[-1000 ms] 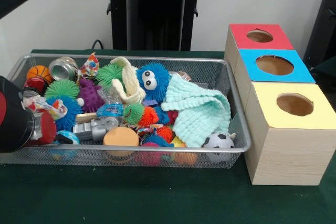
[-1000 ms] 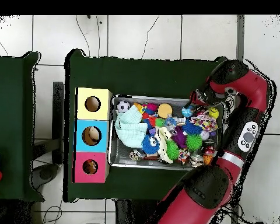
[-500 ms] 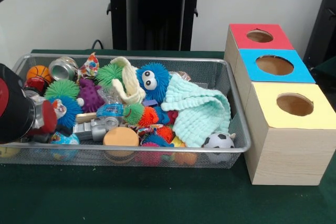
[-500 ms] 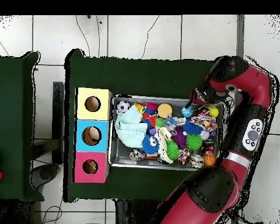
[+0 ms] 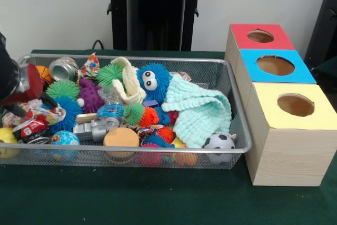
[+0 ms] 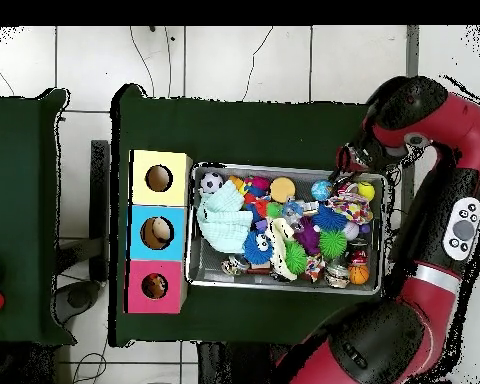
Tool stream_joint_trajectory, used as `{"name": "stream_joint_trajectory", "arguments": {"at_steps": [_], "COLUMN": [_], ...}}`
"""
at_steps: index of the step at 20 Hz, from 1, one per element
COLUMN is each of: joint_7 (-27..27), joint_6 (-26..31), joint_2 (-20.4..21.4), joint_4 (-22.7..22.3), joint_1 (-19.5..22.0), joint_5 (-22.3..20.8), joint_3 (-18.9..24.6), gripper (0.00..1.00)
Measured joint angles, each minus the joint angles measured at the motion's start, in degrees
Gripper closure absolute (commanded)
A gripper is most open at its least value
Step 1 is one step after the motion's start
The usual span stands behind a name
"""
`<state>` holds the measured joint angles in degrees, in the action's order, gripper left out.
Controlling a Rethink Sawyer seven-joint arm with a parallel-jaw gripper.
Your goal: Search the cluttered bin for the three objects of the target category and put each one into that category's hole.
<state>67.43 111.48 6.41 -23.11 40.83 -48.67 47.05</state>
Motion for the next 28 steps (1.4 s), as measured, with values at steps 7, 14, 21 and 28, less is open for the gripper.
{"name": "stream_joint_trajectory", "arguments": {"at_steps": [7,14,21,28], "joint_7": [0.0,0.0,0.0,0.0], "joint_6": [-2.6,-13.4,-21.9,-24.9], "joint_2": [6.2,12.3,14.5,14.4], "joint_4": [-5.3,-14.5,-21.2,-26.0], "joint_1": [0.7,2.7,3.1,3.1], "joint_5": [3.8,9.0,11.9,14.6], "joint_3": [-3.5,-7.7,-11.4,-14.2], "gripper": [0.0,0.0,0.0,0.0]}}
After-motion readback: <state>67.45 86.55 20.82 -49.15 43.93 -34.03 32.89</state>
